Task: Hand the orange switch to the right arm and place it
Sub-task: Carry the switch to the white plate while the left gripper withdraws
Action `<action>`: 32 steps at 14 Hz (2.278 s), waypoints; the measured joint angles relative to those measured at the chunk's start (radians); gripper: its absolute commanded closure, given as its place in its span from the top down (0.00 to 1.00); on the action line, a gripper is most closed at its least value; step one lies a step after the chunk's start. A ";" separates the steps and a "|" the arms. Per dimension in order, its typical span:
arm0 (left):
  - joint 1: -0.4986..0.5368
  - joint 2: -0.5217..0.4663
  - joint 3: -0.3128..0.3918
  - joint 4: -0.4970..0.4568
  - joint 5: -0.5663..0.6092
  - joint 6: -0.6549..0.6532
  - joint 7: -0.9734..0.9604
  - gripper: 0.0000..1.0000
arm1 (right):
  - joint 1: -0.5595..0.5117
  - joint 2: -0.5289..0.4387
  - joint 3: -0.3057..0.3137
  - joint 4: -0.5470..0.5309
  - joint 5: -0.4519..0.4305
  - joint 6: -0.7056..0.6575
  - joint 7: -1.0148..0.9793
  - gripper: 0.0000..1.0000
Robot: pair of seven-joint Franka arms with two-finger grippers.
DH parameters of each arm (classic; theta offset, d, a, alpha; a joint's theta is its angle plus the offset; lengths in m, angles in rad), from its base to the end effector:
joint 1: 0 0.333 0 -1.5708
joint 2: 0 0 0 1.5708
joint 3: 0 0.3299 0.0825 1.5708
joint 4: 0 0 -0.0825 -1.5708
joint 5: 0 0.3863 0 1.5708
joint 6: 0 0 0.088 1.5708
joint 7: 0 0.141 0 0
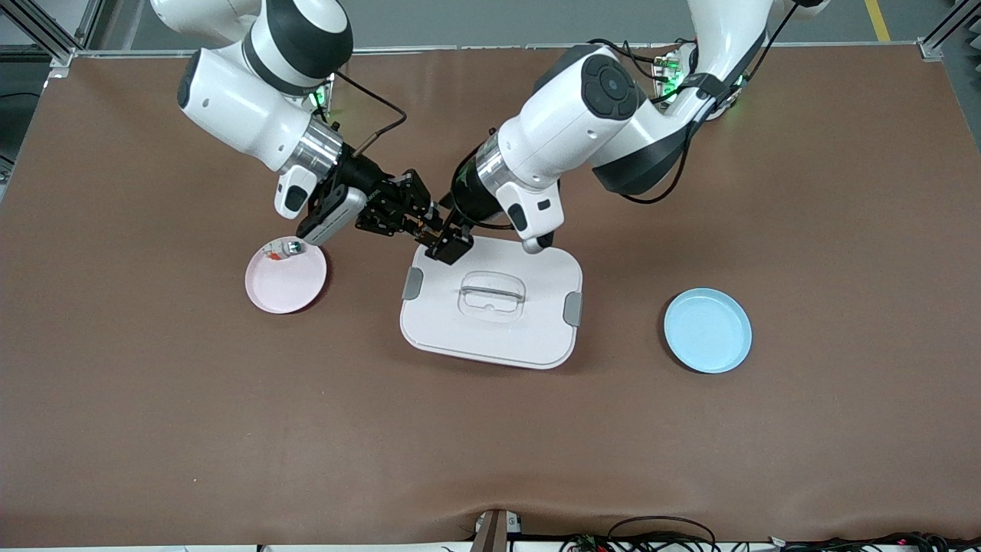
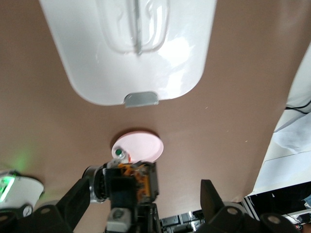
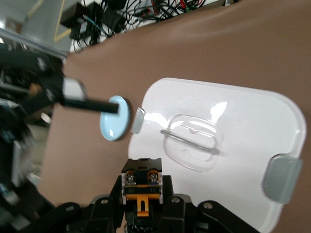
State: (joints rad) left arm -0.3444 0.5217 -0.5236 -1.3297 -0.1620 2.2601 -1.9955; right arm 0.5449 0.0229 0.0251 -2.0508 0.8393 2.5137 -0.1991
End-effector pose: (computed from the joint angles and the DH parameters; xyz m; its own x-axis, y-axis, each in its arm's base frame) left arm 0.5481 -0.5250 0.4989 0.2659 0.8057 -0.5294 0.9617 -0.1834 0.2039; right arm 0.5088 0.3363 0.4603 0.9469 0.0624 0.3155 0.2505 -0.7582 -0.6019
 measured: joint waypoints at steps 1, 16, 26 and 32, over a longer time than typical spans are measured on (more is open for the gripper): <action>0.009 -0.005 0.005 0.004 0.024 -0.019 0.026 1.00 | -0.007 0.003 -0.002 0.000 -0.072 -0.031 -0.012 0.00; 0.446 -0.209 0.020 0.016 0.312 -0.640 1.246 1.00 | -0.285 0.003 -0.015 0.021 -0.719 -0.495 -0.726 0.00; 0.488 -0.373 0.134 -0.044 0.313 -0.773 1.638 1.00 | -0.393 0.007 -0.016 -0.206 -0.763 -0.217 -1.183 0.00; 0.396 -0.477 0.342 -0.136 0.246 -0.772 1.795 1.00 | -0.429 0.023 -0.016 -0.349 -0.765 -0.001 -1.289 0.00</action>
State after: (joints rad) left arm 0.0518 0.0444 -0.1820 -1.4654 0.0845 1.4880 -0.2001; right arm 0.1159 0.0456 0.0088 -2.3994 0.0745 2.5129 -1.4881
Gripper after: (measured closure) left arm 0.000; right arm 0.670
